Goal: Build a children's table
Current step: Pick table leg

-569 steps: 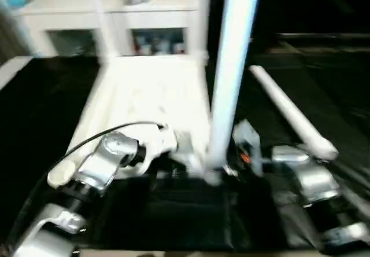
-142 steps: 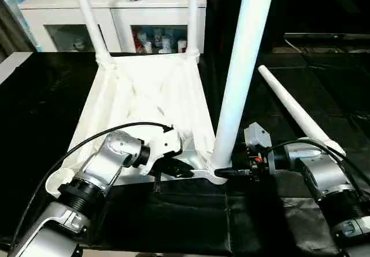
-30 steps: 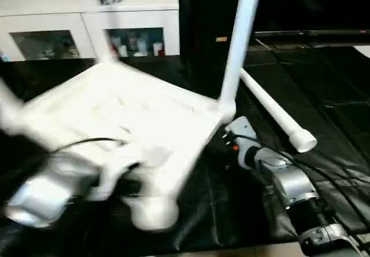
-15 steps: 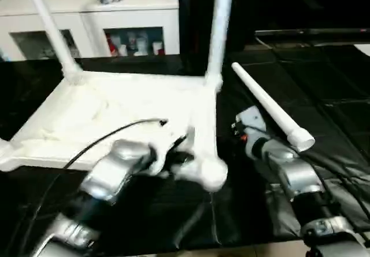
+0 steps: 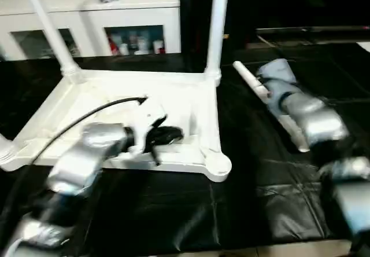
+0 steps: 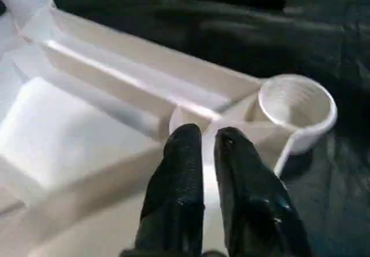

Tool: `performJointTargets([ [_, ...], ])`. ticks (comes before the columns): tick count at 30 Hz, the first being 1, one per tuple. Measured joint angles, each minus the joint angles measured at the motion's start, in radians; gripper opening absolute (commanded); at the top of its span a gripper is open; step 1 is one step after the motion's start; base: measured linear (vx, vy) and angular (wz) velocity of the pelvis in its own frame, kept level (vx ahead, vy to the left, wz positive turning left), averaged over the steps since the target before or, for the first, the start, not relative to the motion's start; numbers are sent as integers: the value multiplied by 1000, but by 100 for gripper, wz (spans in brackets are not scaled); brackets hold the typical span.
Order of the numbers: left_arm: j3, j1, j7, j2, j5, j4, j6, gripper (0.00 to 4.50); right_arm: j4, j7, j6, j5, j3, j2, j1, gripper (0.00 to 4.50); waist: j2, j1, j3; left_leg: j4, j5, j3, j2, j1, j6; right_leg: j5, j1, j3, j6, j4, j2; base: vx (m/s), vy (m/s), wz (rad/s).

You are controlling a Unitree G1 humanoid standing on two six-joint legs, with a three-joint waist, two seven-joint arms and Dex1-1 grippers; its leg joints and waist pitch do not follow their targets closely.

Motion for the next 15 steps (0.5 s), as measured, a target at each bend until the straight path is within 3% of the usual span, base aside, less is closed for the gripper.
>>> performJointTargets([
  [6,8,15,-19,28,-31,-66,38,131,153,-23,2,-1,-8,-20,-42,450,0,3,0,2,0,1,0,0,0,0,-1,0,0,3,0,0,0,0],
  [8,8,23,-19,39,-35,-82,49,163,203,-25,4,0,-26,-26,-46,450,0,4,0,4,0,1,0,0,0,0,-1,0,0,5,0,0,0,0],
  [15,8,43,-20,54,-56,-125,85,210,295,-29,38,21,-82,-37,-60,450,0,4,0,8,0,0,0,2,0,-1,-2,1,0,12,-1,0,0,0],
])
